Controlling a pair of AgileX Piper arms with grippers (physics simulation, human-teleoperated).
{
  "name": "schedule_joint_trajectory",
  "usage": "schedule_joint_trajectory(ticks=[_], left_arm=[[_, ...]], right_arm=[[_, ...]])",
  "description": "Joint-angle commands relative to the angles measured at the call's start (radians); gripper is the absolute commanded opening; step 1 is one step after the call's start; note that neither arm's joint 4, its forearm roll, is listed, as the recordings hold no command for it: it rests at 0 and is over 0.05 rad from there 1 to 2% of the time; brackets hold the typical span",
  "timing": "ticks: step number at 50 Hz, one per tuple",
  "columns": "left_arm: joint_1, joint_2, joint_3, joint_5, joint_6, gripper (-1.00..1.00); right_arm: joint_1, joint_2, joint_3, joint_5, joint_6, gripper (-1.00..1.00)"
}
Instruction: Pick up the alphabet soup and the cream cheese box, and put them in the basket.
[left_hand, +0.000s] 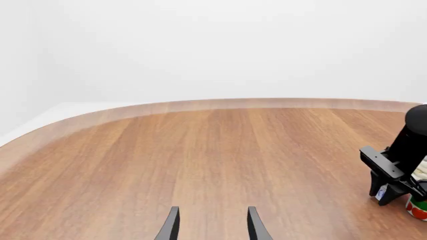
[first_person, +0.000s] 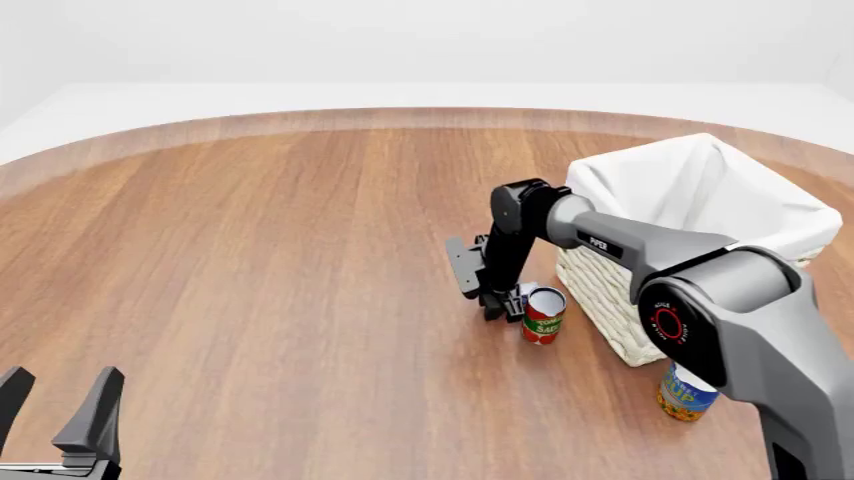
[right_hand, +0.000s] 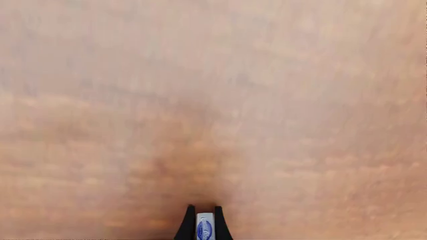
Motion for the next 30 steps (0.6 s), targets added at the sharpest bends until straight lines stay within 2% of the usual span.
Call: schedule_joint_trajectory(ticks=[1,30], left_arm=[[0.0,0.0,0.0,0.0,0.0,1.0],[0.0,0.0,0.0,0.0,0.0,1.0]], right_arm=[[-0.028,0.075,-0.036,-0.079,-0.069,-1.0],[-0.026,0.143,-0.156,-0.049,-0.101,-1.0]])
